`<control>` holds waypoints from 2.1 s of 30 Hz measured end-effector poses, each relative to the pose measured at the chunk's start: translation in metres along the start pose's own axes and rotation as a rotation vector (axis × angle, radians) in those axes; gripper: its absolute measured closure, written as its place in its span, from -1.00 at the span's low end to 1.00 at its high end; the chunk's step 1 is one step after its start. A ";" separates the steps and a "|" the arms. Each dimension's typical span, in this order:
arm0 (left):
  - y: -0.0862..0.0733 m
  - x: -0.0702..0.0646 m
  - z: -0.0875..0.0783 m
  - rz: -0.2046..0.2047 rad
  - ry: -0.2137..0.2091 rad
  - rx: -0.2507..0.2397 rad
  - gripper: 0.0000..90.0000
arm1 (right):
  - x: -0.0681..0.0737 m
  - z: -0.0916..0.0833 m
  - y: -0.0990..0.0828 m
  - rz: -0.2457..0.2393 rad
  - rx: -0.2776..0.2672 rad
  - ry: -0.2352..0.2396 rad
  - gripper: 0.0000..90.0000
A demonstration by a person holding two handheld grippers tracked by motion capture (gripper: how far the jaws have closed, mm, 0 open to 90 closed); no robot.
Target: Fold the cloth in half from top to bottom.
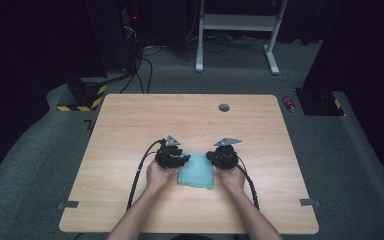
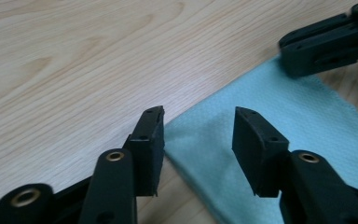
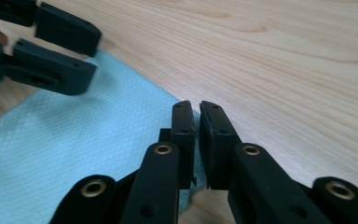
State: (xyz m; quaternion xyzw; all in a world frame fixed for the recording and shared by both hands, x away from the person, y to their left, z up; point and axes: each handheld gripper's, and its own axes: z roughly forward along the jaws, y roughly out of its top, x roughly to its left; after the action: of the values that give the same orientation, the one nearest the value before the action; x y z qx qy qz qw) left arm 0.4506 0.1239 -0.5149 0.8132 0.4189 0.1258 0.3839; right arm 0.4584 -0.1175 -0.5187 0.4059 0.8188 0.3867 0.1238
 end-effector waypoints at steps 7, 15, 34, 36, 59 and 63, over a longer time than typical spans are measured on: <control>-0.013 -0.019 -0.025 0.051 -0.031 -0.033 0.12 | 0.013 -0.018 -0.008 -0.053 -0.023 0.042 0.72; -0.037 -0.029 -0.029 0.109 0.027 0.022 0.06 | 0.030 -0.021 -0.027 -0.177 0.007 0.056 0.59; -0.065 0.003 -0.086 -0.071 0.055 -0.128 0.00 | -0.002 -0.077 -0.042 -0.061 -0.099 -0.004 0.41; -0.069 0.004 -0.091 -0.074 0.070 -0.132 -0.01 | -0.006 -0.081 -0.046 -0.043 -0.104 -0.015 0.41; -0.103 0.018 -0.102 -0.121 0.206 -0.083 -0.02 | -0.033 -0.103 -0.086 0.018 -0.036 -0.140 0.35; -0.107 0.020 -0.101 -0.128 0.225 -0.076 -0.03 | -0.033 -0.100 -0.089 0.003 -0.020 -0.162 0.34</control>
State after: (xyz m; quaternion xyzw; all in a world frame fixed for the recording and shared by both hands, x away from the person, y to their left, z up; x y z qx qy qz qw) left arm 0.3479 0.2298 -0.5273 0.7506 0.5050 0.2072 0.3723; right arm 0.3769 -0.2291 -0.5204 0.4360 0.8016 0.3607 0.1932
